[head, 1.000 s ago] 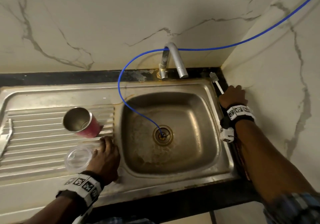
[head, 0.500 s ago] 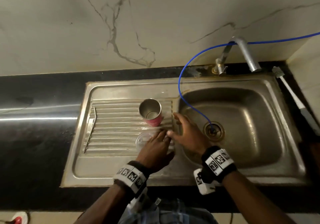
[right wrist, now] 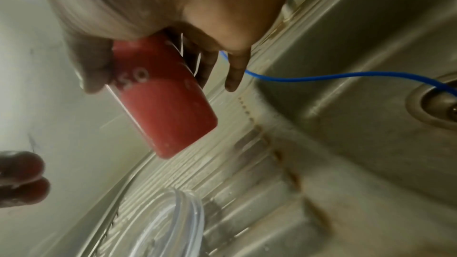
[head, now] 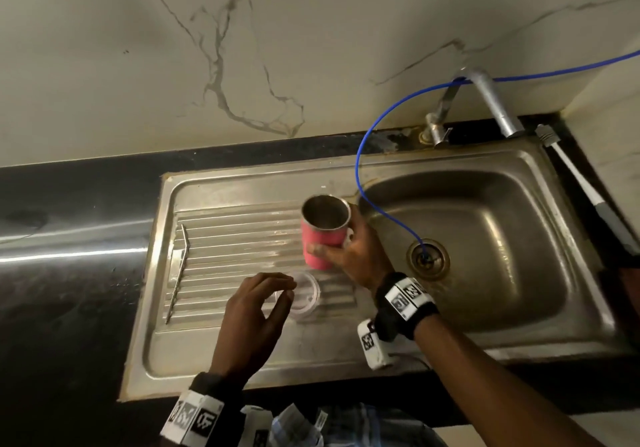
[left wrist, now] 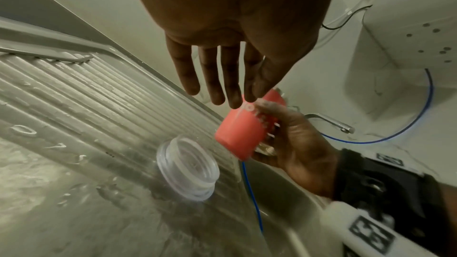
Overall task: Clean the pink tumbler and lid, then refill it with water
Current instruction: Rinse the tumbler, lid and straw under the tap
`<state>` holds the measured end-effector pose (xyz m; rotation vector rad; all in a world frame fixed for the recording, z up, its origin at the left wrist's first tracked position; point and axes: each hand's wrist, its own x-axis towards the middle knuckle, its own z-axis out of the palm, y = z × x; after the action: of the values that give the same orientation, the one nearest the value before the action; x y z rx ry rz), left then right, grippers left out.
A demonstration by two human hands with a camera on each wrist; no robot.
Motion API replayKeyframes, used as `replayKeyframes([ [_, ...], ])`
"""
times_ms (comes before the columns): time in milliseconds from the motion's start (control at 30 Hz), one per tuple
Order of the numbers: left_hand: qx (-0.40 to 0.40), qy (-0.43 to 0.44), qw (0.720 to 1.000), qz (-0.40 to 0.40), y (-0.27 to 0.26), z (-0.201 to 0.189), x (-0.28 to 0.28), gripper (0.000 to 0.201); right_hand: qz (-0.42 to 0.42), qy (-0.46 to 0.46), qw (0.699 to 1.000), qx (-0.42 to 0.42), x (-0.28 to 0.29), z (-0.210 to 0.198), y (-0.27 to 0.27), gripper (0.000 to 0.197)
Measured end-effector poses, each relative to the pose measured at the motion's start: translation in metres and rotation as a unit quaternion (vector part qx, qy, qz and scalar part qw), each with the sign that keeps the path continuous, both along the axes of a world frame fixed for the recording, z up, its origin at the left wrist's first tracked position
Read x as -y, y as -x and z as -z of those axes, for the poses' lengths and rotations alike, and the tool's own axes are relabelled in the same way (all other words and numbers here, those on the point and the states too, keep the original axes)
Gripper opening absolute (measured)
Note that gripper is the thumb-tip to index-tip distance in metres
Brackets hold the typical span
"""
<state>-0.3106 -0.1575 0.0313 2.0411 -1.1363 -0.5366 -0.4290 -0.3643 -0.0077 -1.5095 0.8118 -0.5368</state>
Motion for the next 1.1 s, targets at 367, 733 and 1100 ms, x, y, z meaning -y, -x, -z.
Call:
replayKeyframes([
  [367,-0.053,0.014,0.986,0.155,0.036,-0.001,0.180,0.020,0.231,-0.044,0.971,-0.042,0.081,0.010,0.135,0.075],
  [733,-0.152,-0.119,0.977,0.093,0.076,0.006,0.404,0.054,0.237,-0.037,0.965,-0.105,0.140,0.044,0.169,0.080],
  [1100,-0.084,-0.182,0.978,0.060,0.079,-0.001,0.465,0.035,0.219,-0.028,0.967,-0.124,0.168,0.022,0.158,0.062],
])
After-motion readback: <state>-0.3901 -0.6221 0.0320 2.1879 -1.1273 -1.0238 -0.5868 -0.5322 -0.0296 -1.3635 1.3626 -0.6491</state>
